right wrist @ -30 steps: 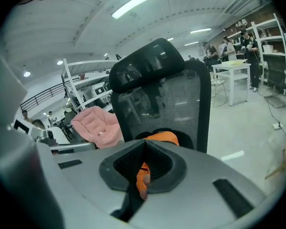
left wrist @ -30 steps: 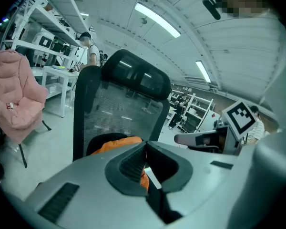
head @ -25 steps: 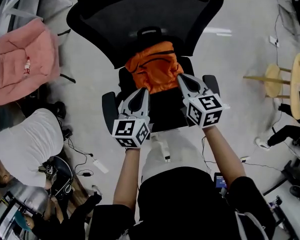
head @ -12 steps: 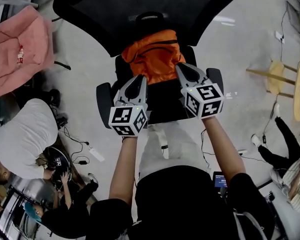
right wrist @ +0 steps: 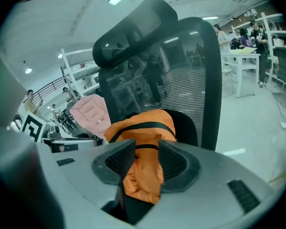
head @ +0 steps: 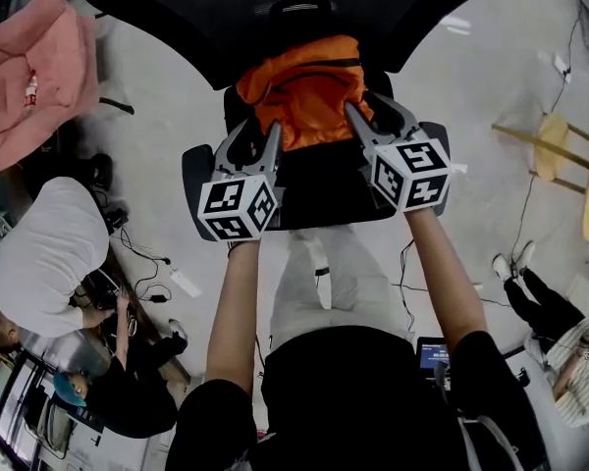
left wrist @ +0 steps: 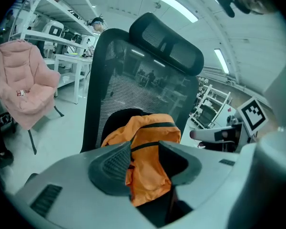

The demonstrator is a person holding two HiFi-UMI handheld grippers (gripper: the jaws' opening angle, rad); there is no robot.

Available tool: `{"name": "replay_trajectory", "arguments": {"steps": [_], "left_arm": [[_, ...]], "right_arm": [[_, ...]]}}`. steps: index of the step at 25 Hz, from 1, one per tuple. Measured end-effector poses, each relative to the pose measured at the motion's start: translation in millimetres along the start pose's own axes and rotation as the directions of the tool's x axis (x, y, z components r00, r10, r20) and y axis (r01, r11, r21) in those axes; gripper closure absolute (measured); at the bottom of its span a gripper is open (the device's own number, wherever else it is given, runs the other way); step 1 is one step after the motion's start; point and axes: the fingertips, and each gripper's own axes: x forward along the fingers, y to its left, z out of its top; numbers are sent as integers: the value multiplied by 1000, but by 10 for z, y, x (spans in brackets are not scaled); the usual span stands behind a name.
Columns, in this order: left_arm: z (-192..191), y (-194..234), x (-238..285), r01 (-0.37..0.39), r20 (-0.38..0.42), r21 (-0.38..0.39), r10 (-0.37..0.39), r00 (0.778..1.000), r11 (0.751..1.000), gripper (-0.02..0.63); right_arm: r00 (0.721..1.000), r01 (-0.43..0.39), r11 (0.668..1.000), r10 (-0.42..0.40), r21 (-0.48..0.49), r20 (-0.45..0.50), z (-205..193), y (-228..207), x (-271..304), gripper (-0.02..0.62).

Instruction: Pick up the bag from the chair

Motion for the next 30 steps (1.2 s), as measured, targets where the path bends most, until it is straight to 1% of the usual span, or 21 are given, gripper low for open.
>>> {"name": "replay_trajectory", "arguments": {"steps": [3,5,9,11,14,16,18,24,30], "left_arm": [[-20,144,81,-7,-15,21,7,1000,1000,399],[-26,209,124,-20,-14,30,20,1000,999,382],[-26,281,216,-22,-9,33,22,1000,999,354],[-43,298,266,-21,-11,40,21,1000,999,342],[-29,328,320,-35,6,56,35,999,998,324],[7,371,347,-51,23,65,49,999,997,304],[25,426,375,-66,32,76,63,997,995,297],[16,545,518,-67,15,113,66,998,991,296],[41,555,606,-61,11,101,60,998,993,296]], "right_arm": [[1000,9,1000,-9,-8,-8,-25,-94,120,445],[1000,16,1000,-16,-13,-11,-40,-146,185,431],[999,43,999,-43,-23,21,-4,-205,313,351],[998,62,997,-61,-39,25,-9,-242,378,328],[998,66,997,-65,-50,10,-32,-278,471,314],[998,70,996,-70,-60,0,-30,-292,533,314],[996,83,994,-84,-75,-8,-38,-311,586,314],[996,90,993,-91,-76,-10,-47,-346,719,314],[997,79,994,-80,-71,-12,-42,-325,785,314]]}}
